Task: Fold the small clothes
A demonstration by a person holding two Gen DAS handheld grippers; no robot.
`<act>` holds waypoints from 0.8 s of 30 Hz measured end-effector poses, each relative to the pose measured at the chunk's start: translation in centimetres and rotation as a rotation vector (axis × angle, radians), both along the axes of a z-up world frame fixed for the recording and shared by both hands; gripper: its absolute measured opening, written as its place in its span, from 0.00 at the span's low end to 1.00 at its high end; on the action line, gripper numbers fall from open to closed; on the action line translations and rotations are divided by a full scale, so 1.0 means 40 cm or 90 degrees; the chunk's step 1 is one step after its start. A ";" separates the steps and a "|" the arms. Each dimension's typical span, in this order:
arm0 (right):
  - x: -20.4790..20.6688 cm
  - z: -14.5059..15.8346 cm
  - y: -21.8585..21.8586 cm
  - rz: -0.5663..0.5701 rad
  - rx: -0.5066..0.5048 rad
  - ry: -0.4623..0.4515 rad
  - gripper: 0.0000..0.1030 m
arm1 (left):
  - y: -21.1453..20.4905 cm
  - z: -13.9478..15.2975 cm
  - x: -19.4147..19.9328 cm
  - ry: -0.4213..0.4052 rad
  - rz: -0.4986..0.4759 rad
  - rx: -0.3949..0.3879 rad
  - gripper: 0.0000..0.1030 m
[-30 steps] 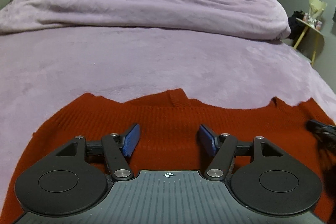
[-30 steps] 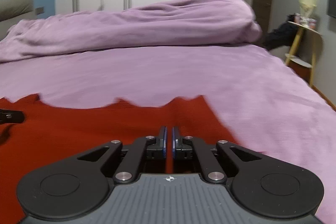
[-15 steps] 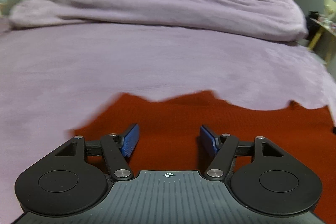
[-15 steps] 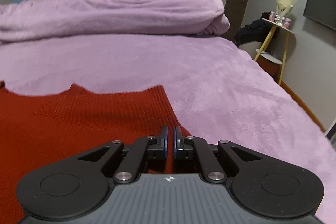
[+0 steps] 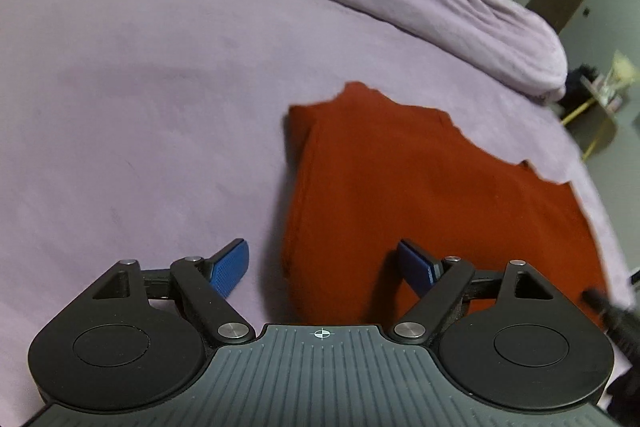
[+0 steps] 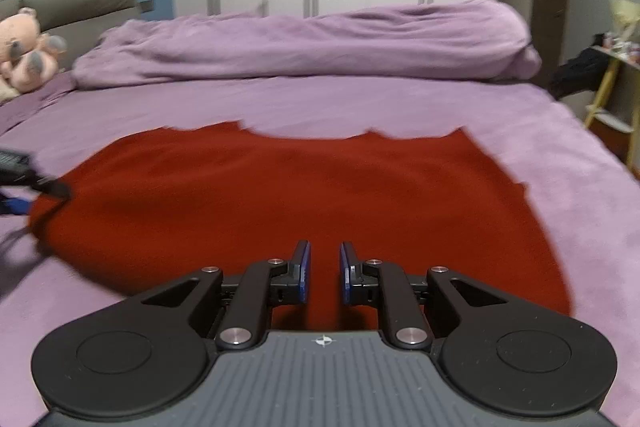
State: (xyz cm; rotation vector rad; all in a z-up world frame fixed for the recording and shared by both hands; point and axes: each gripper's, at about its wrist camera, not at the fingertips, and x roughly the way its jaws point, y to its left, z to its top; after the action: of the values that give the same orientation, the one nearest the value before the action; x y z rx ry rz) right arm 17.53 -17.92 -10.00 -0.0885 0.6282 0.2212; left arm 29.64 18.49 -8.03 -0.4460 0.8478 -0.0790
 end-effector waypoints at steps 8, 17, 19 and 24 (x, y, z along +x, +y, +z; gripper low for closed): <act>0.016 0.001 0.066 0.024 0.016 0.023 0.14 | -0.001 -0.036 0.077 0.021 0.007 -0.102 0.61; 0.045 -0.019 0.136 0.032 0.033 0.032 0.14 | 0.018 -0.047 0.097 0.012 0.025 -0.145 0.27; 0.049 -0.019 0.147 0.030 0.043 0.028 0.13 | 0.037 -0.042 0.084 -0.001 0.033 -0.172 0.17; 0.067 -0.048 0.184 0.043 0.036 0.041 0.13 | 0.046 -0.033 0.073 -0.008 0.041 -0.191 0.15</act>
State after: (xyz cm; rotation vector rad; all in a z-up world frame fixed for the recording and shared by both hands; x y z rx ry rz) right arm 20.22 -10.57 -11.92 -0.0488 0.6830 0.3071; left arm 32.56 20.34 -9.37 -0.7534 0.8121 -0.1509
